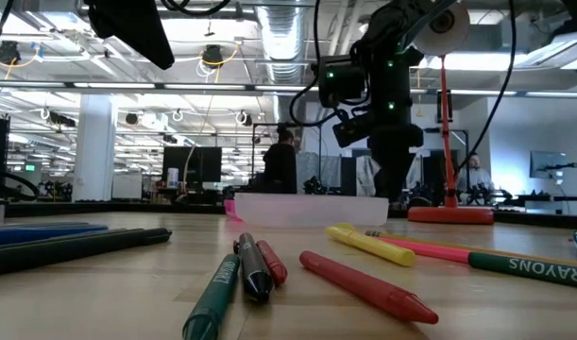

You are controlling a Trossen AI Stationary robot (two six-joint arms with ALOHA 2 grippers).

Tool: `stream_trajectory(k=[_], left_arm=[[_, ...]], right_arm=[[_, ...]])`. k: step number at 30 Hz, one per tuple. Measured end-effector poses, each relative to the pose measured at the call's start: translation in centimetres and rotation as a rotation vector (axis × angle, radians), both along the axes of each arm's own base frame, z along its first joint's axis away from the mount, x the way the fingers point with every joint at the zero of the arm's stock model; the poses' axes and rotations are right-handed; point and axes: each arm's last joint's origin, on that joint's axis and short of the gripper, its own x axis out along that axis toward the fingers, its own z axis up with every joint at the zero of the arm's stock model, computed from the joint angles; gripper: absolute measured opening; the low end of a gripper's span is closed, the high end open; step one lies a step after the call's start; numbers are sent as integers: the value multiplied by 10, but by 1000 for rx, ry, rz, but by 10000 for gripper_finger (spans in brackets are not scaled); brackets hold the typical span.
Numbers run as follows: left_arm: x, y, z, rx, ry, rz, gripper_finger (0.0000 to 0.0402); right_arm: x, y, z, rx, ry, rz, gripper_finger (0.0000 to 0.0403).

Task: Pick & place school supplies into a supply box
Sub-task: Adjust the pink supply box, then put the orange pencil into the pink supply box

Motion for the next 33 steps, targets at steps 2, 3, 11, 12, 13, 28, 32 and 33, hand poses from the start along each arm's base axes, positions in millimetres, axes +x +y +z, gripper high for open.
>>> stream_trajectory(k=[2,3,11,12,13,28,32,33], left_arm=[[0,0,0,10,0,-3,61],[0,0,0,11,1,-6,61],[0,1,1,45,-6,-5,61],[0,1,1,47,-5,-8,61],[0,1,1,49,-3,-11,61],[-13,-11,-18,-268,297,-279,61],[-17,-18,-31,-397,332,-278,61],[-19,-19,-36,-421,338,-261,61]], right_arm=[[1,7,0,14,-3,24,0],[2,11,0,21,-4,36,0],[6,36,0,23,-8,85,0],[6,36,0,18,-4,63,0],[5,35,0,12,5,34,0],[-40,63,111,49,-390,-46,0],[-57,75,142,70,-559,-47,0],[-61,78,149,76,-596,-47,0]])
